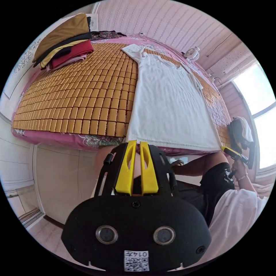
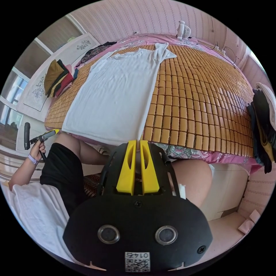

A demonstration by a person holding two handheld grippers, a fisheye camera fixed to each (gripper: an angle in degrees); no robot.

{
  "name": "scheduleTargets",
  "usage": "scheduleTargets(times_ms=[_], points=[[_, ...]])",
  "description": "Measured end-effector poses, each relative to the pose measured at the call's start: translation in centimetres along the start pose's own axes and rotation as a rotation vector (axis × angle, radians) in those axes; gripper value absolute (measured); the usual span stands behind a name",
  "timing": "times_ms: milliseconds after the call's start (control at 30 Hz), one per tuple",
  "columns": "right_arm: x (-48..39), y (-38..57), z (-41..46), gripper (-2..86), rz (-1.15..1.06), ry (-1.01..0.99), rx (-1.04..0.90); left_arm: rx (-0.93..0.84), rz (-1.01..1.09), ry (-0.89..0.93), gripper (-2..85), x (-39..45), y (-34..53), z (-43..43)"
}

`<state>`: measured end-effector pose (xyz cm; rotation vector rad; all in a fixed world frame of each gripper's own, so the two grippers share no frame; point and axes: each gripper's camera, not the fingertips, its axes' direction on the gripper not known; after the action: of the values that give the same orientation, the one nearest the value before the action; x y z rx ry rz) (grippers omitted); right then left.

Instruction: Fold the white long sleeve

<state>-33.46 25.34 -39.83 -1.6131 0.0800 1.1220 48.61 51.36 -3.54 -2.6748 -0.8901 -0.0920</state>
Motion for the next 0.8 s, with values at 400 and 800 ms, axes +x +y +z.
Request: scheduleTargets(times_ms=[400, 800], points=[[-6.5, 7.5, -5.8, -0.6, -0.022, 0.038, 0.161, 0.206, 0.079, 0.015, 0.0, 3.8, 11.4, -3.8], [-19.9, 21.8, -13.3, -0.9, -0.254, 0.583, 0.804, 0.363, 0.212, -0.162, -0.8, 10.4, 18.0, -6.3]])
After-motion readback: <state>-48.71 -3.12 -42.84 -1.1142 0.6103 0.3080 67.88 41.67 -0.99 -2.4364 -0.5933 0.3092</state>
